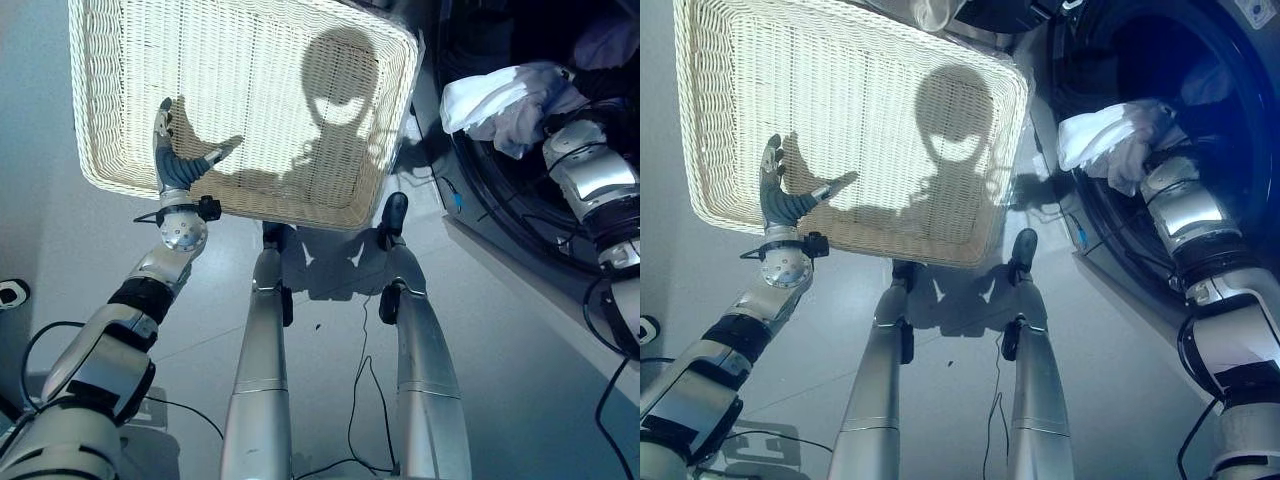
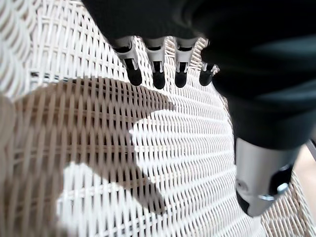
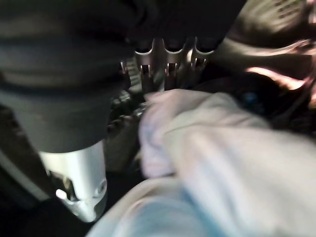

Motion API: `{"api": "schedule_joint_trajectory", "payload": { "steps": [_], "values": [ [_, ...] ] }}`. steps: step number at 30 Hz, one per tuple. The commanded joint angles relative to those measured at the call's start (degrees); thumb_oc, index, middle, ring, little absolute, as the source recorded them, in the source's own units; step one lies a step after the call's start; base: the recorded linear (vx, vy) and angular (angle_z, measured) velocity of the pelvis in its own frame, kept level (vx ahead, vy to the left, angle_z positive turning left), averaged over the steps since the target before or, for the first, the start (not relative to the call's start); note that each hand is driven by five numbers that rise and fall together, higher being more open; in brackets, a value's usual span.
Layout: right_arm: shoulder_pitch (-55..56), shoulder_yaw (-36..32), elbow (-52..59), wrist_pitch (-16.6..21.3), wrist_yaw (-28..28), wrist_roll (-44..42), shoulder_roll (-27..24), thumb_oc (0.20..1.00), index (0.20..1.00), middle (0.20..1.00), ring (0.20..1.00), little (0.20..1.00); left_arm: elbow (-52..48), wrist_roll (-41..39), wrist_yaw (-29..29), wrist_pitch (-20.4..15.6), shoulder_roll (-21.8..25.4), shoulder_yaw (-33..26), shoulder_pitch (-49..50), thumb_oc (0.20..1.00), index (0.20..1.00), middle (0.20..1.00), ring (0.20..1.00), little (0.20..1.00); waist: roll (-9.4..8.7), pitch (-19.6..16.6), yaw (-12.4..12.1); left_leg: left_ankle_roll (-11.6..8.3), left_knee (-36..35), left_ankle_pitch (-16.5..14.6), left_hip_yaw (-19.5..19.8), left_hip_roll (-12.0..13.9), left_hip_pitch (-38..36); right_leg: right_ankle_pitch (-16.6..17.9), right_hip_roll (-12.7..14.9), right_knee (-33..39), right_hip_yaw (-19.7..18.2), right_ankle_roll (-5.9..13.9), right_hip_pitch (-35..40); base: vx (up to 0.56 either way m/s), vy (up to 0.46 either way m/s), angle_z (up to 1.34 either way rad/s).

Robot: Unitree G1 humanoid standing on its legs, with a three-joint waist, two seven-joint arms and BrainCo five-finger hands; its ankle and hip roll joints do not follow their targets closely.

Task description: Put the clothes into the washing machine.

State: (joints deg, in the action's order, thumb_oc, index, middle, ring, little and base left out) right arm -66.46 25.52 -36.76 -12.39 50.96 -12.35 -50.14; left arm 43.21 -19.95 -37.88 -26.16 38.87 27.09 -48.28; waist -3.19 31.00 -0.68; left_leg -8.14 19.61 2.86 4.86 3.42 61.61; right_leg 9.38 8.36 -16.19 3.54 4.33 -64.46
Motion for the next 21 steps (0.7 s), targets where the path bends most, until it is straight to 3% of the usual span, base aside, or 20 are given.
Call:
{"api": "schedule_joint_trajectory", "payload": {
  "steps": [1, 8, 9, 16, 18, 21],
  "values": [
    [0.9, 0.6, 3.8, 0.5, 0.2, 9.0, -5.9, 1.000, 1.000, 1.000, 1.000, 1.000, -1.9, 2.8, -2.1, -1.1, -1.7, -4.6, 0.7, 1.000, 1.000, 1.000, 1.000, 1.000, 1.92, -1.2, 1.0, 5.93, -2.2, -1.2, -2.8, -6.2, -2.9, -4.4, -6.8, -4.3, 5.8, 2.33, 2.5, 0.00, 0.000, 0.00],
    [4.3, 0.4, 6.9, -1.0, -2.3, 14.7, -5.7, 1.000, 1.000, 1.000, 1.000, 1.000, -2.1, 3.3, -2.4, -0.3, -1.9, -5.1, 0.1, 1.000, 1.000, 1.000, 1.000, 1.000, 1.75, -1.2, 1.5, 5.85, -2.1, -1.1, -3.2, -6.0, -2.6, -4.4, -6.8, -4.7, 5.7, 2.51, 2.0, 0.00, 0.000, 0.00],
    [4.8, 1.5, 6.8, -3.3, -2.2, 14.8, -6.2, 1.000, 1.000, 1.000, 1.000, 1.000, -2.3, 3.4, -2.7, 0.0, -1.7, -5.0, -0.2, 1.000, 1.000, 1.000, 1.000, 1.000, 1.65, -1.2, 1.6, 5.78, -2.1, -1.0, -3.3, -5.9, -2.5, -4.3, -6.8, -4.8, 5.7, 2.57, 1.8, 0.00, 0.000, 0.00],
    [4.5, 1.9, 2.1, -6.9, 0.9, 10.6, -6.5, 1.000, 1.000, 1.000, 1.000, 1.000, -2.2, 3.0, -2.7, 0.3, -1.1, -4.6, -1.0, 1.000, 1.000, 1.000, 1.000, 1.000, 1.47, -1.2, 1.7, 5.62, -2.4, -1.0, -3.4, -5.8, -2.5, -3.9, -6.8, -4.4, 5.9, 2.77, 1.8, 0.00, 0.000, 0.00],
    [5.1, 1.4, 1.1, -5.9, 1.4, 10.8, -6.5, 1.000, 1.000, 1.000, 1.000, 1.000, -2.3, 3.1, -2.8, 0.4, -1.1, -4.6, -1.0, 1.000, 1.000, 1.000, 1.000, 1.000, 1.43, -1.2, 1.8, 5.62, -2.5, -0.9, -3.4, -5.7, -2.3, -3.7, -6.8, -4.3, 5.9, 2.88, 1.7, 0.00, 0.000, 0.00],
    [5.7, 1.1, 2.7, -5.7, -2.5, 14.1, -6.7, 1.000, 1.000, 1.000, 1.000, 1.000, -2.4, 3.2, -2.8, 0.7, -1.0, -5.0, -1.2, 1.000, 1.000, 1.000, 1.000, 1.000, 1.18, -1.2, 2.0, 5.57, -2.8, -0.8, -3.4, -5.7, -2.3, -3.5, -6.9, -4.0, 5.9, 3.02, 1.6, 0.00, 0.000, 0.00]
  ]
}}
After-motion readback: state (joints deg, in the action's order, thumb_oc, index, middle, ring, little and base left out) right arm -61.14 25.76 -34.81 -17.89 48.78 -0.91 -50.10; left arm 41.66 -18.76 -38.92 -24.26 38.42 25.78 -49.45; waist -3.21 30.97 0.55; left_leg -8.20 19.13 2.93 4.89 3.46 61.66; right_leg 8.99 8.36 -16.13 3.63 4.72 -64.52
